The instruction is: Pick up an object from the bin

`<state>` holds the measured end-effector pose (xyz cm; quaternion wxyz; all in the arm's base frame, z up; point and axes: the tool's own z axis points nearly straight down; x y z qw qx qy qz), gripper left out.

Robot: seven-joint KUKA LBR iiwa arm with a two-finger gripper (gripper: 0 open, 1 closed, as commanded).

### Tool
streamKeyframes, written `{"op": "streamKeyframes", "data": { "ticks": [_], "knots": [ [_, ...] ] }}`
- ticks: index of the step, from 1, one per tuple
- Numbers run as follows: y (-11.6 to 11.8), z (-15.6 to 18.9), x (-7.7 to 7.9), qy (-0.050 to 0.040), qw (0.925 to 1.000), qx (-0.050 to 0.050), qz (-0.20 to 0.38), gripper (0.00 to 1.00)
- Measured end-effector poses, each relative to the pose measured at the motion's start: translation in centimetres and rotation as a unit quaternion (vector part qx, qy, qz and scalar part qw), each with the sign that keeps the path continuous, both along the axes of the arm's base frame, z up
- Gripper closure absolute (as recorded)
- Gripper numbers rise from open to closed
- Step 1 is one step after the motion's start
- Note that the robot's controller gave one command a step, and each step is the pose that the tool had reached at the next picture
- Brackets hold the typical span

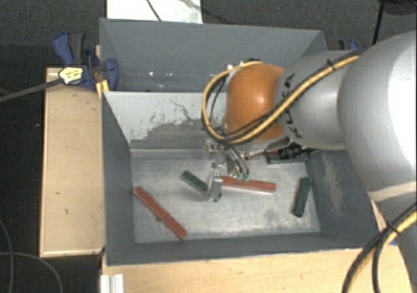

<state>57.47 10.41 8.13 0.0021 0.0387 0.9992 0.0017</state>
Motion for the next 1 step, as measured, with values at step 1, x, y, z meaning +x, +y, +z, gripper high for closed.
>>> {"op": "streamKeyframes", "data": {
  "ticks": [1],
  "knots": [
    [-1.06,-0.12,-0.18,0.0007,0.9989,-0.001,-0.047,1.0]
  ]
}}
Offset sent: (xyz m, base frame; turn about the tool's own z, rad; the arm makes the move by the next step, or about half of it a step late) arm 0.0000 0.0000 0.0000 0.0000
